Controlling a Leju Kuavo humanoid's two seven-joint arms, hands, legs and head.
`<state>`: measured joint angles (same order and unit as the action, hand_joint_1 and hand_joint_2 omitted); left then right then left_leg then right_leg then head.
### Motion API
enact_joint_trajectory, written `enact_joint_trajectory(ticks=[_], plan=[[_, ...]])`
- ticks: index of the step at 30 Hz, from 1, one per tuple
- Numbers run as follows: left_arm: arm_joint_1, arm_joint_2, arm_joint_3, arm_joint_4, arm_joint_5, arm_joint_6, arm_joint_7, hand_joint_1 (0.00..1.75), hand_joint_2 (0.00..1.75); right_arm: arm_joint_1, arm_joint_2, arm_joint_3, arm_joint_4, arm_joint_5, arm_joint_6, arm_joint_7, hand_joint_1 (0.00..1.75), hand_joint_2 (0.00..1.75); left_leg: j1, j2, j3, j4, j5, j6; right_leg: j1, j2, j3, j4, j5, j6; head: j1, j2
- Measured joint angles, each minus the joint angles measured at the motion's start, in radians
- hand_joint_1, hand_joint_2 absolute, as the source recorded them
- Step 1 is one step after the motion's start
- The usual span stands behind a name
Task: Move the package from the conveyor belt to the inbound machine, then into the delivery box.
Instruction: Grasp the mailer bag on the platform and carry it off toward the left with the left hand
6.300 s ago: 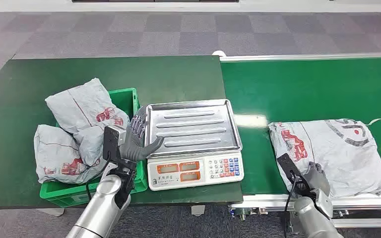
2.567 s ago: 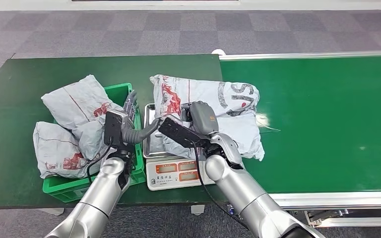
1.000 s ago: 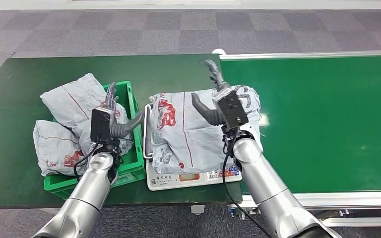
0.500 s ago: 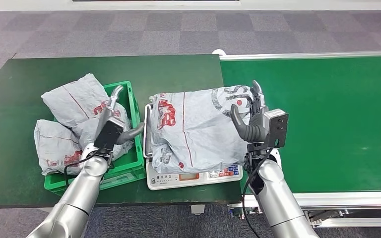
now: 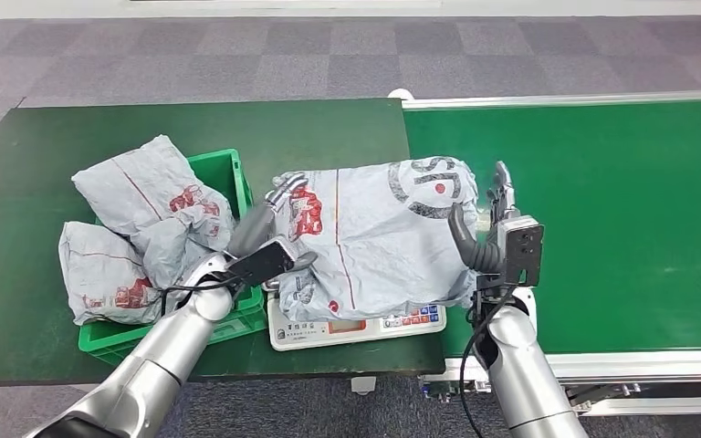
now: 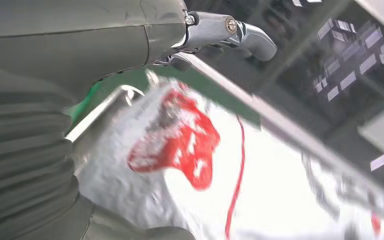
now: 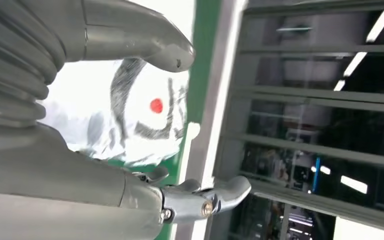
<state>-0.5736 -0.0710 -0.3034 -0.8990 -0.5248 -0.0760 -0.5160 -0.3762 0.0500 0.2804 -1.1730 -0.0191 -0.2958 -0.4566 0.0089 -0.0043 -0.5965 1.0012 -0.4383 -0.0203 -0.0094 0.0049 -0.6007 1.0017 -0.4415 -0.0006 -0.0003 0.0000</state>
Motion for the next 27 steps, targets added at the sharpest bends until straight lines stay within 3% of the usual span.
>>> enact_joint_trajectory(ticks=[5,12,15,16,19,20,27], plan=[[-0.098,-0.016,-0.089,0.088,-0.057,-0.111,-0.009,0.0,1.75,-0.001,-0.024,-0.047,0.05,0.061,0.007,0.008,0.0,1.75,0.0,-0.002,-0.002,0.0,0.0,0.0,0.0,-0.002,0.0,0.0,0.0,0.001,0.0,0.0],[-0.16,-0.027,-0.139,0.159,-0.069,-0.141,-0.008,0.0,1.75,-0.001,-0.041,-0.075,0.086,0.067,0.018,0.003,0.0,1.75,0.0,0.0,-0.002,0.0,0.0,0.0,0.0,-0.001,-0.002,0.0,0.001,0.001,0.0,0.0],[-0.213,-0.028,-0.18,0.223,-0.09,-0.266,-0.017,0.0,1.75,-0.003,-0.042,-0.081,0.095,0.061,0.051,-0.001,0.0,1.75,0.0,-0.001,-0.003,0.0,0.0,0.0,0.0,-0.001,-0.002,0.0,0.001,0.001,0.0,0.0],[-0.233,-0.027,-0.199,0.251,-0.1,-0.334,-0.025,0.08,1.75,-0.006,-0.042,-0.081,0.099,0.056,0.066,-0.003,0.0,1.75,0.0,-0.001,-0.003,0.0,0.0,0.0,0.0,-0.001,-0.002,0.001,0.001,0.001,0.0,0.0],[-0.285,-0.027,-0.26,0.336,-0.124,-0.506,-0.043,1.39,1.75,-0.024,-0.041,-0.081,0.111,0.035,0.098,-0.008,0.0,1.75,0.0,0.0,-0.003,0.0,0.0,0.0,0.0,0.0,-0.002,0.001,0.001,0.001,0.0,0.0],[-0.301,-0.027,-0.281,0.361,-0.128,-0.535,-0.041,1.75,1.75,-0.03,-0.04,-0.081,0.114,0.03,0.101,-0.008,0.0,1.75,0.0,0.0,-0.003,0.0,0.0,0.0,0.0,-0.001,-0.001,0.001,0.001,0.0,0.0,0.0],[-0.35,-0.021,-0.366,0.441,-0.125,-0.561,-0.038,1.75,1.75,-0.048,-0.036,-0.081,0.119,0.01,0.122,0.005,0.0,1.75,0.0,-0.001,-0.003,0.0,0.0,0.0,0.0,-0.001,0.0,0.001,0.001,0.0,0.0,0.0]])
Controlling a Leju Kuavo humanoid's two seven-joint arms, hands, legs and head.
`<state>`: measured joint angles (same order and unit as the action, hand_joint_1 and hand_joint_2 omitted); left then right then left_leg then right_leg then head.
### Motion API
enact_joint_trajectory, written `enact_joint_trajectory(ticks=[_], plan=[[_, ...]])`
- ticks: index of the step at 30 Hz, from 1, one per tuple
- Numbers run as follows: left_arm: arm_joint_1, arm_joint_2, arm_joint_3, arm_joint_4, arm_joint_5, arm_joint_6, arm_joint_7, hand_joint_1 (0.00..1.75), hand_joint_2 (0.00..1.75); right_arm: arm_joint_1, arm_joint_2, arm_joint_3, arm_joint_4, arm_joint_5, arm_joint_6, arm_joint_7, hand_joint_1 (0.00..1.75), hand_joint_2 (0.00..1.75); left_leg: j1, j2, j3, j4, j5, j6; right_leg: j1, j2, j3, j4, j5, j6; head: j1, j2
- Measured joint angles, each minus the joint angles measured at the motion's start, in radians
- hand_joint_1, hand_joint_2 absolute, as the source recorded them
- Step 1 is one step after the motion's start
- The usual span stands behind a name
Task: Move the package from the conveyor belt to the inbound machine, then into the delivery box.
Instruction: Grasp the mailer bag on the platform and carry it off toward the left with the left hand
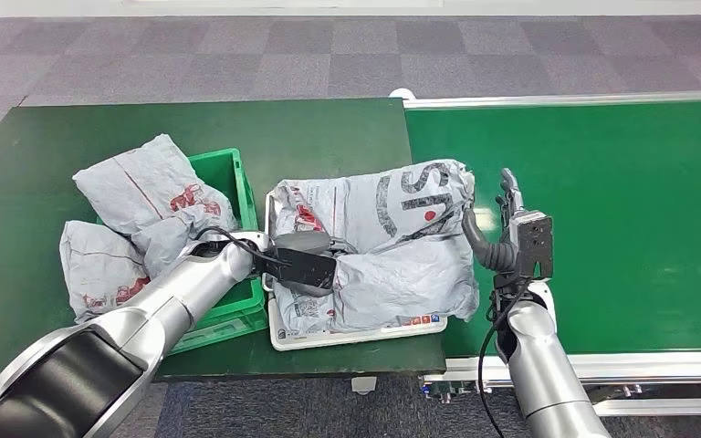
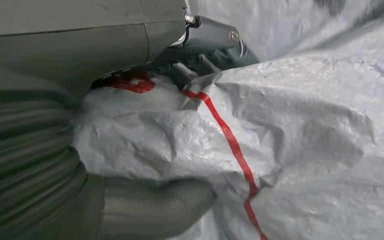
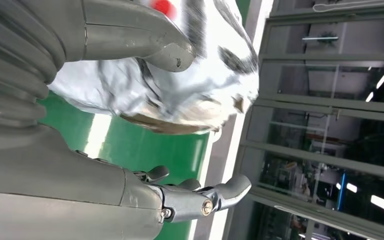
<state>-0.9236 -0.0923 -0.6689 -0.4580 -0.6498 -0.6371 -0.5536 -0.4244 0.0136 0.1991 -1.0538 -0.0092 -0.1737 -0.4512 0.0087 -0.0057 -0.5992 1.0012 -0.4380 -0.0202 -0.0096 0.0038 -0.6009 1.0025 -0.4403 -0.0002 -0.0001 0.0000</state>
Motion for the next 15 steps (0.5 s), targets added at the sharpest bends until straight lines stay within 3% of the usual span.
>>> enact_joint_trajectory(ticks=[5,10,15], plan=[[-0.011,0.004,-0.04,0.01,-0.009,0.042,-0.006,1.75,1.75,-0.019,0.002,0.0,0.01,-0.013,0.01,-0.002,0.0,1.75,0.0,0.0,0.001,0.0,0.0,0.0,0.0,0.0,0.001,0.0,0.0,0.0,0.0,0.0],[-0.01,0.004,-0.074,-0.016,-0.027,0.185,-0.003,1.75,1.75,-0.018,0.001,0.0,0.011,-0.032,0.012,-0.006,0.0,1.75,0.0,0.0,0.002,0.0,0.001,0.0,0.0,0.0,0.001,0.0,0.0,0.0,0.0,0.0],[0.0,0.041,-0.082,-0.208,0.013,0.315,0.054,1.75,1.75,0.01,-0.007,-0.004,0.01,-0.056,0.02,-0.015,0.0,1.75,0.0,0.0,0.001,0.0,0.001,0.0,0.0,0.0,0.0,0.0,0.001,0.0,0.0,0.0]])
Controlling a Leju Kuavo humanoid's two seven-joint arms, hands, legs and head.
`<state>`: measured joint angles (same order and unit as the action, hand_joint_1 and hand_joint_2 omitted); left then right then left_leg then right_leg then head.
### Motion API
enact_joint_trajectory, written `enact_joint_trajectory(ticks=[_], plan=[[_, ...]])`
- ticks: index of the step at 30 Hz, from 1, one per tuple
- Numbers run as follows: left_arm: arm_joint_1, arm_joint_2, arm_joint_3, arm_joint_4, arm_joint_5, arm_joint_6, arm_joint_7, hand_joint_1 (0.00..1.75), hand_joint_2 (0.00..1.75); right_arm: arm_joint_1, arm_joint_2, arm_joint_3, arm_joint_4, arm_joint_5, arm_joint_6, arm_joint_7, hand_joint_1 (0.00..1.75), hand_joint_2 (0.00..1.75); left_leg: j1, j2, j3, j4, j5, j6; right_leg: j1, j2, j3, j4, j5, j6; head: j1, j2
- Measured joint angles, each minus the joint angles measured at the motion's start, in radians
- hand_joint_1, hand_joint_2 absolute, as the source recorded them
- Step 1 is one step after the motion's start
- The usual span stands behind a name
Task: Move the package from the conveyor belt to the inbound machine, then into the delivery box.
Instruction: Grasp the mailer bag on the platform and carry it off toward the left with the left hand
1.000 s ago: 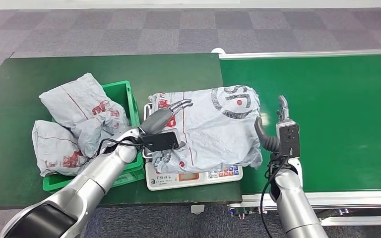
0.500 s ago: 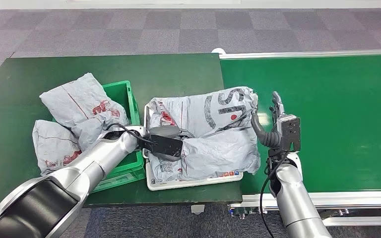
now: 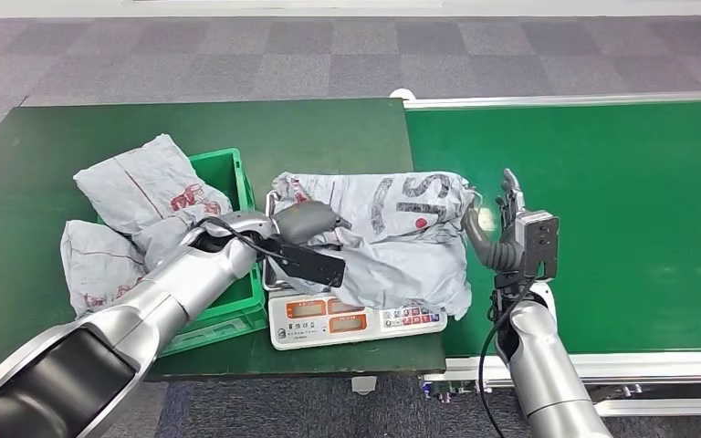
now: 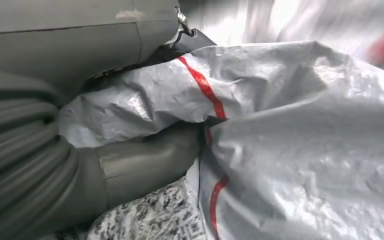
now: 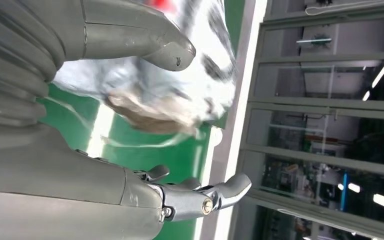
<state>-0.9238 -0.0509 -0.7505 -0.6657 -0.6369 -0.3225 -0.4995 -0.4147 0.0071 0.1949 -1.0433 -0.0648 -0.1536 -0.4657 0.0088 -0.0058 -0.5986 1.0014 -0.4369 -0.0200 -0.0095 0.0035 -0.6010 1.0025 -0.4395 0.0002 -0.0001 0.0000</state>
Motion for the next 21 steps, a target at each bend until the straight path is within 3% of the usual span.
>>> enact_joint_trajectory(ticks=[5,10,16,21], plan=[[0.031,0.068,0.0,-0.318,0.043,0.011,0.081,1.75,1.75,0.041,-0.011,-0.016,-0.002,-0.026,0.022,-0.02,0.0,1.75,0.0,0.0,-0.002,0.0,0.0,0.0,0.0,0.0,-0.001,0.0,0.0,0.0,0.0,0.0],[0.067,0.108,0.0,-0.498,0.058,0.017,0.096,1.75,1.75,0.059,-0.016,-0.027,-0.005,-0.036,0.035,-0.026,0.0,1.75,0.0,0.0,-0.002,0.0,-0.001,0.0,-0.001,0.0,-0.002,0.0,0.0,0.0,0.0,0.0],[0.104,0.15,0.012,-0.585,0.009,0.082,0.136,1.75,1.75,0.089,-0.016,-0.031,-0.036,-0.041,0.037,-0.02,0.0,1.75,0.0,0.0,-0.002,0.0,-0.001,0.0,0.0,0.0,-0.002,0.0,0.0,0.0,0.0,0.0],[0.121,0.199,0.078,-0.539,-0.101,0.247,0.215,1.75,1.75,0.098,-0.017,-0.047,-0.057,-0.034,0.032,0.0,0.0,1.75,0.0,0.001,-0.002,0.0,0.0,0.0,0.0,0.001,-0.002,0.0,0.0,0.0,0.0,0.0]])
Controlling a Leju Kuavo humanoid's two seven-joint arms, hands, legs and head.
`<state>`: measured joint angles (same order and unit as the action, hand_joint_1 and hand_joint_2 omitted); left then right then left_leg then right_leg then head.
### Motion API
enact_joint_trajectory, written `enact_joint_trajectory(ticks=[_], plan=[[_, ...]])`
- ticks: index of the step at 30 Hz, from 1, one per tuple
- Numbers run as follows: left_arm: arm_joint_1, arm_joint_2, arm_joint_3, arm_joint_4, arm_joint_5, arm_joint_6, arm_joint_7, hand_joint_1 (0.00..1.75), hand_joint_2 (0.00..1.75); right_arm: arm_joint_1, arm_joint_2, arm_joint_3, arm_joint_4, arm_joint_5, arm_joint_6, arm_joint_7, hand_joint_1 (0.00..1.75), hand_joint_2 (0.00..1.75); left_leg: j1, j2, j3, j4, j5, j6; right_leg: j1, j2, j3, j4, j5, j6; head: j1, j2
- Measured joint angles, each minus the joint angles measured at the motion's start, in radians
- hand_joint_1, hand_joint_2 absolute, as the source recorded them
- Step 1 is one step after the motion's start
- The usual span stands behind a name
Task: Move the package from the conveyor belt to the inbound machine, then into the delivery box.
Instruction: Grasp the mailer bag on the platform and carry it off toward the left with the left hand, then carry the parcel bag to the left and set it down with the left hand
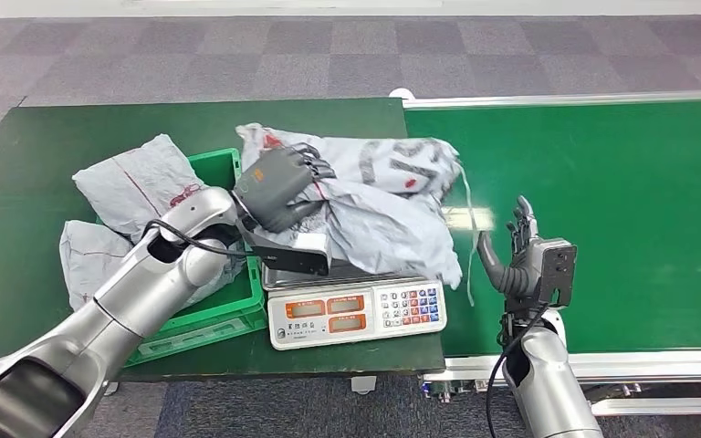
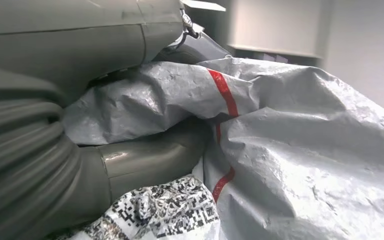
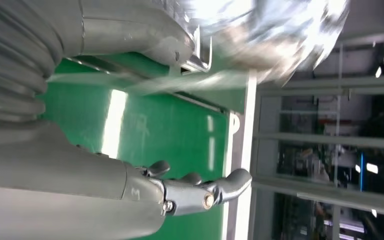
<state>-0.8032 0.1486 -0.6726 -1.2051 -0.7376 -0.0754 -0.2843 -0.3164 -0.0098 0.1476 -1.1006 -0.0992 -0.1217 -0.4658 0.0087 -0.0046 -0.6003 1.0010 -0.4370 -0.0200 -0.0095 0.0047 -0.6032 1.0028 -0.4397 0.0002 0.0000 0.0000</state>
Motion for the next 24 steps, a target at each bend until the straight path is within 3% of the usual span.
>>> enact_joint_trajectory(ticks=[4,8,15,17,21,23,24], plan=[[0.02,0.057,0.123,0.103,-0.068,0.172,0.058,1.75,1.75,0.01,-0.001,-0.017,-0.02,0.014,-0.002,0.013,0.0,1.75,0.0,0.004,0.001,-0.001,0.0,0.0,0.0,0.003,-0.001,0.001,0.0,0.0,0.0,0.0],[0.097,0.111,0.275,0.155,-0.142,0.292,0.101,1.75,1.75,0.04,-0.004,-0.035,-0.048,0.035,-0.007,0.023,0.0,1.75,0.0,0.005,0.001,-0.001,0.0,-0.001,0.0,0.004,-0.001,0.001,-0.001,-0.002,0.0,0.0],[0.293,0.137,0.513,0.126,-0.25,0.36,0.155,1.71,1.75,0.129,-0.005,-0.067,-0.131,0.07,-0.019,0.032,0.0,1.75,0.0,0.004,0.0,-0.001,-0.003,-0.001,0.0,0.003,-0.002,0.0,-0.004,-0.002,0.0,0.0],[0.332,0.135,0.553,0.101,-0.268,0.358,0.165,1.1,1.75,0.152,-0.005,-0.075,-0.157,0.079,-0.019,0.035,0.0,1.75,0.0,0.004,0.0,-0.001,-0.003,0.0,0.0,0.003,-0.001,0.0,-0.004,-0.001,0.0,0.0],[0.407,0.125,0.605,0.039,-0.255,0.322,0.158,0.74,1.75,0.19,-0.005,-0.09,-0.201,0.09,-0.019,0.043,0.0,1.75,0.0,0.004,0.0,-0.001,-0.004,-0.001,0.0,0.003,-0.002,0.0,-0.004,-0.001,0.0,0.0],[0.435,0.12,0.62,0.009,-0.255,0.306,0.165,0.09,1.75,0.205,-0.004,-0.098,-0.219,0.093,-0.018,0.044,0.0,1.75,0.0,0.004,0.0,-0.001,-0.004,-0.001,0.0,0.003,-0.001,0.0,-0.004,-0.001,0.0,0.0],[0.446,0.117,0.624,-0.005,-0.263,0.301,0.174,0.02,1.75,0.213,-0.004,-0.101,-0.229,0.095,-0.018,0.045,0.0,1.75,0.0,0.004,0.0,-0.001,-0.004,-0.001,0.0,0.002,-0.001,0.0,-0.004,-0.001,0.0,0.0]])
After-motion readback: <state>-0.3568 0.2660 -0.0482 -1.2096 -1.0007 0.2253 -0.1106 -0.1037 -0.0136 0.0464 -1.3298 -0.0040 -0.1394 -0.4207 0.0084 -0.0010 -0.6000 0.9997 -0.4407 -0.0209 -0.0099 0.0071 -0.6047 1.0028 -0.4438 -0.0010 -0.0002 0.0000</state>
